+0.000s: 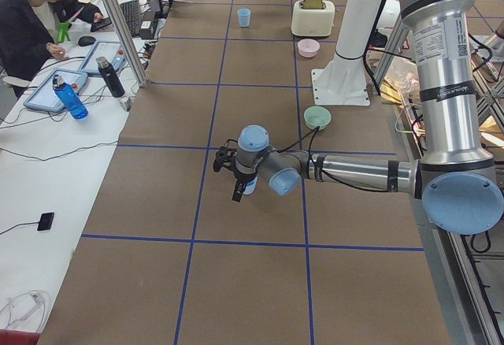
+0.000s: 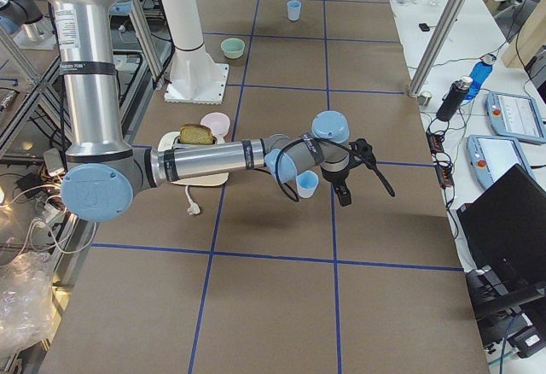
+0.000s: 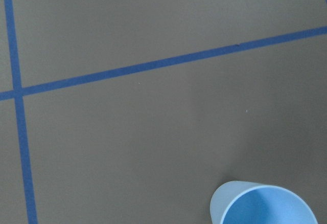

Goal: Stack blue cups with both arms
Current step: 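Move the left gripper down onto the light-blue cup on its side, then grasp the light-blue cup with the left gripper and carry it toward the table center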

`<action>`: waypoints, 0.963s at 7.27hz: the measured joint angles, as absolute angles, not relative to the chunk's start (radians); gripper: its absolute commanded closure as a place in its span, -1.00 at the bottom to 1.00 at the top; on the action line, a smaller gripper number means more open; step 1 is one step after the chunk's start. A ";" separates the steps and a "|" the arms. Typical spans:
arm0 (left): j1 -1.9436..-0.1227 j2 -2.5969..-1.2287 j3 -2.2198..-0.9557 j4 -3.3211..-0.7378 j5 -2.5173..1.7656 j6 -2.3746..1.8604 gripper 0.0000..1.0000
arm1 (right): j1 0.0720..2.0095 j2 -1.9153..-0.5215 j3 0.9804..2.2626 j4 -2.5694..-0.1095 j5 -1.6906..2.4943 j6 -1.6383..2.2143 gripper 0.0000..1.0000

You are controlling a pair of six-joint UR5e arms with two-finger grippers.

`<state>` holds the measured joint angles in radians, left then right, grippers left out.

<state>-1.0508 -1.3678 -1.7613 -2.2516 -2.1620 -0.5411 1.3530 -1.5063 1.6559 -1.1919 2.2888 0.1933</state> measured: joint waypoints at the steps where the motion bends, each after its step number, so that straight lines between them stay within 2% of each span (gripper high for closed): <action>1: -1.028 -1.367 -1.761 -2.254 -2.153 -0.541 0.36 | 1.353 -1.507 1.655 -1.192 2.289 0.193 -1.00; 2: -1.014 -1.367 -1.759 -2.255 -2.150 -0.542 0.81 | 1.353 -1.508 1.655 -1.192 2.289 0.193 -1.00; 3: -1.008 -1.368 -1.758 -2.255 -2.148 -0.542 1.00 | 1.353 -1.509 1.655 -1.192 2.289 0.193 -1.00; 7: -1.006 -1.382 -1.779 -2.253 -2.155 -0.553 1.00 | 1.353 -1.509 1.655 -1.192 2.289 0.193 -1.00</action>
